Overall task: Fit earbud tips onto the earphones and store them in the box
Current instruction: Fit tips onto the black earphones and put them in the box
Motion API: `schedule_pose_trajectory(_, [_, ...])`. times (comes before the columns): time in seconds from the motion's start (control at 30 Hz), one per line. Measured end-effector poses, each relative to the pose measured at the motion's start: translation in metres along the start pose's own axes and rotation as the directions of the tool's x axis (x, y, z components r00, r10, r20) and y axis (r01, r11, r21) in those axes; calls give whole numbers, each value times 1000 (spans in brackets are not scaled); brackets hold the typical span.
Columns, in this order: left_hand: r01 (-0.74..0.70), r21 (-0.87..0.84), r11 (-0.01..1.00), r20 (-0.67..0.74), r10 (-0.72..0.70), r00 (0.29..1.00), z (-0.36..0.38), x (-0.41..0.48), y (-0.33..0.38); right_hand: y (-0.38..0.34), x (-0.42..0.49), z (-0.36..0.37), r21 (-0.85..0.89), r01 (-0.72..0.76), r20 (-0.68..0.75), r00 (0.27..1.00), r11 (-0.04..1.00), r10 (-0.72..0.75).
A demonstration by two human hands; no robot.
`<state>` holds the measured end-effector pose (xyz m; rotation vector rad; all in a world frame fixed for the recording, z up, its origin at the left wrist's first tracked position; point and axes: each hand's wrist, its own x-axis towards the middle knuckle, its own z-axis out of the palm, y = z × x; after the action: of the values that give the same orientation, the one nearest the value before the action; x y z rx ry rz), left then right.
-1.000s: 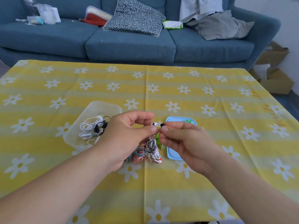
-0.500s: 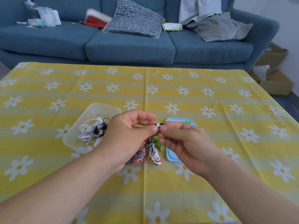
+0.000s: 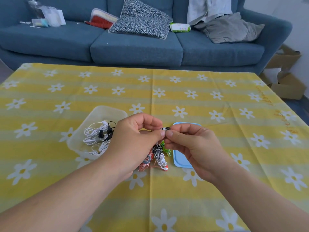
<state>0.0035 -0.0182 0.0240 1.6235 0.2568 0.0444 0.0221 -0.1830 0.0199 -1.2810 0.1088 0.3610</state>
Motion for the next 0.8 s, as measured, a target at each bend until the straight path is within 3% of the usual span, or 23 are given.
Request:
schedule_pose_trajectory(0.47, [-47, 48, 998, -56, 50, 997, 3, -7, 5, 3, 1, 0, -94, 108, 25, 994, 990, -106])
schedule_pose_trajectory(0.63, [-45, 42, 998, -49, 47, 998, 4, -6, 5, 5, 5, -3, -17, 62, -4, 998, 998, -62])
schedule_pose_trajectory(0.8, [-48, 49, 998, -60, 51, 997, 4, -4, 4, 6, 8, -3, -88, 93, -15, 995, 992, -95])
